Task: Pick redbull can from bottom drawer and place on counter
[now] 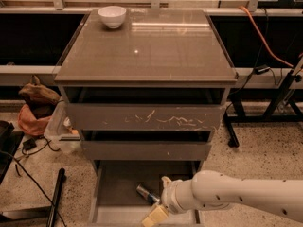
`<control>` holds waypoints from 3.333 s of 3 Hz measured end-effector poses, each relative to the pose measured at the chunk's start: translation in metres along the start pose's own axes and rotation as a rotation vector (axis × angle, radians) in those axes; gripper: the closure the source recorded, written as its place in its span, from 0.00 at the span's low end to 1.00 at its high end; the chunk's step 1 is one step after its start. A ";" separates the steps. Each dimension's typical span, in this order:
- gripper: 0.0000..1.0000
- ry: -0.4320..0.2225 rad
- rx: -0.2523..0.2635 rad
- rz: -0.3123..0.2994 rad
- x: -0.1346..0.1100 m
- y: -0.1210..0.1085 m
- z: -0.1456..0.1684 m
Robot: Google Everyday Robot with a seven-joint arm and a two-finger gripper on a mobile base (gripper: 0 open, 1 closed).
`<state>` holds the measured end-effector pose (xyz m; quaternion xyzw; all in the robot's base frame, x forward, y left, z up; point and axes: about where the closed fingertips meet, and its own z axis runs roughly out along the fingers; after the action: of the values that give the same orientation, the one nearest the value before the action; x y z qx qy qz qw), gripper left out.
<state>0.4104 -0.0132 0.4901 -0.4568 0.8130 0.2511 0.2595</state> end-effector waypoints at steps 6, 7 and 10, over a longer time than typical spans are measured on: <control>0.00 -0.166 0.037 0.034 0.042 -0.115 0.154; 0.00 -0.170 0.029 0.040 0.048 -0.119 0.166; 0.00 -0.092 0.089 0.094 0.134 -0.169 0.270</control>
Offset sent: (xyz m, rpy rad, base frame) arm 0.0110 0.0128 -0.0337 0.0822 0.0276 0.0313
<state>0.5501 0.0015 0.1742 -0.3939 0.8313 0.2472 0.3044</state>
